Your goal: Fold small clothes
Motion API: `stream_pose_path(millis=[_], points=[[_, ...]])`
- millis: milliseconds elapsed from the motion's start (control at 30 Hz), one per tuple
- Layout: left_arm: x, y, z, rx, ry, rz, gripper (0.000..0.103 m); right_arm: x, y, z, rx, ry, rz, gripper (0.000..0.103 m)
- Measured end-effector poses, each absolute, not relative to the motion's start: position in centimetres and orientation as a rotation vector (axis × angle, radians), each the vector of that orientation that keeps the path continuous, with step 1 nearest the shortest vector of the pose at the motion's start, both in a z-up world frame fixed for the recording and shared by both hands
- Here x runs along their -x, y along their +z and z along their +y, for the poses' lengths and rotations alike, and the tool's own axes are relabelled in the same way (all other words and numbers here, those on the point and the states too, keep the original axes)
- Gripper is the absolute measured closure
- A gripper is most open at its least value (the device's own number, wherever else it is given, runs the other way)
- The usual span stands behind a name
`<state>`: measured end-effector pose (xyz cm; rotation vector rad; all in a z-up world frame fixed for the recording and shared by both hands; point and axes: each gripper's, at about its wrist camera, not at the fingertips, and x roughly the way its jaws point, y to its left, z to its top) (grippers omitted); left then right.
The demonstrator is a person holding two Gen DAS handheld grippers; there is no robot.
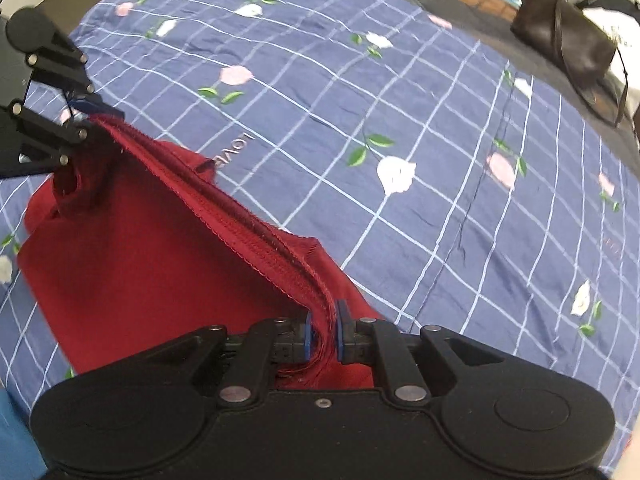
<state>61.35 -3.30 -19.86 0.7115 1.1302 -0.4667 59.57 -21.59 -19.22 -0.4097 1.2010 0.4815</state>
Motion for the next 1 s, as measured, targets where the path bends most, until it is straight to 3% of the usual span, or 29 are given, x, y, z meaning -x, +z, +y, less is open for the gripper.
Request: stream_pose_path(millis=[133, 300, 367, 467, 533, 567, 833, 1000], points=[[-63.0, -20.5, -2.1, -0.544, -0.403, 1.21, 0.083, -60.3, -20.3, -21.5, 0.38, 0.464, 1.221, 0.091], [-64.1, -20.6, -0.9, -0.435, -0.347, 1.24, 0.062, -61.0, -20.9, -21.6, 0.36, 0.425, 1.216, 0.081], [-64.3, -20.5, -0.5, -0.426, -0.35, 1.235, 0.038, -61.2, -20.9, -21.9, 0.348, 0.41, 1.213, 0.064], [-64.2, -19.9, -0.3, -0.405, -0.376, 1.218, 0.018, -61.3, -20.6, -22.5, 0.322, 0.384, 1.201, 0.036], [-64.0, -19.4, -0.2, -0.391, -0.386, 1.201, 0.01, -61.2, -20.3, -23.1, 0.289, 0.368, 1.182, 0.023], [-63.9, -19.2, 0.0, -0.377, -0.389, 1.192, 0.008, -61.0, -20.2, -23.4, 0.274, 0.359, 1.173, 0.018], [-63.3, -18.3, 2.6, -0.123, -0.361, 1.196, 0.004, -58.8, -19.5, -25.5, 0.135, 0.316, 1.139, 0.008], [-60.0, -19.6, 1.9, -0.16, -0.32, 1.182, 0.002, -55.6, -20.8, -24.4, 0.165, 0.341, 1.176, 0.005]])
